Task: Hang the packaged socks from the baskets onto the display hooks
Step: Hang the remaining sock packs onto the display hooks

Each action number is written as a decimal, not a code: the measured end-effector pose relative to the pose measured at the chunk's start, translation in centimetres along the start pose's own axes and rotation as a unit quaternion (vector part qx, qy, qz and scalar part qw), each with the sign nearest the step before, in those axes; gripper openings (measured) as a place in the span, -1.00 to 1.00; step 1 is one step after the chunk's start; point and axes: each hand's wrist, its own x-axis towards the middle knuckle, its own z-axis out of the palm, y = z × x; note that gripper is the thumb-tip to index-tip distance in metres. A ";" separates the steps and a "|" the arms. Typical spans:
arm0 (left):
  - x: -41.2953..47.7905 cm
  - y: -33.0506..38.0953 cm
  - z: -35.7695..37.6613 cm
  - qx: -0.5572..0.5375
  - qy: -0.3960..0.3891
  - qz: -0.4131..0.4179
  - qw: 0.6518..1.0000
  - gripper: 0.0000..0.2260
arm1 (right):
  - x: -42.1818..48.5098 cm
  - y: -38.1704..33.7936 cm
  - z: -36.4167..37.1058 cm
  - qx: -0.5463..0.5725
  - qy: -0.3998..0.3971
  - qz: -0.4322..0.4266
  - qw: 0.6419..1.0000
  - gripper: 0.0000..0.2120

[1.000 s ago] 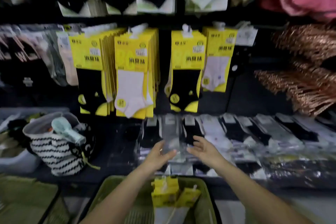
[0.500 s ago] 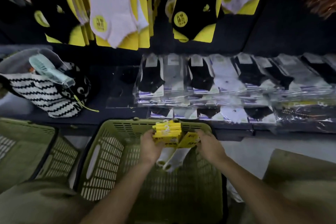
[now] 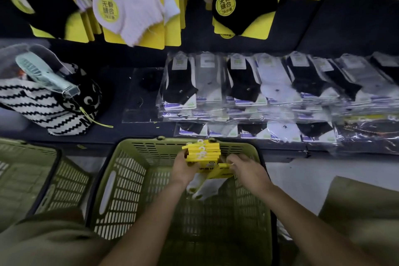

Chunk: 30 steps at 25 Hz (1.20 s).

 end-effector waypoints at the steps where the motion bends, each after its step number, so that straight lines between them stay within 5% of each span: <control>1: 0.1 0.0 0.0 -0.007 -0.005 0.006 1.000 -0.55 | -0.3 -0.5 0.0 0.034 0.011 -0.024 0.999 -0.79; 9: 0.3 -1.4 0.3 -0.093 -0.076 -0.030 0.992 -0.49 | 1.7 -4.8 1.4 -0.010 0.164 -0.047 0.985 -0.69; 14: 2.2 -2.0 0.5 -0.119 -0.105 -0.042 0.986 -0.37 | 2.5 -3.5 3.0 0.219 0.080 0.186 0.955 -0.28; 25: 2.5 -3.3 0.9 -0.041 -0.113 -0.001 0.993 -0.28 | 2.7 -0.8 3.5 0.262 -0.009 0.131 0.956 -0.28; 30: 1.3 -3.0 0.3 -0.062 -0.138 0.032 0.988 -0.40 | 1.5 -0.5 2.7 0.439 -0.033 0.131 0.888 -0.33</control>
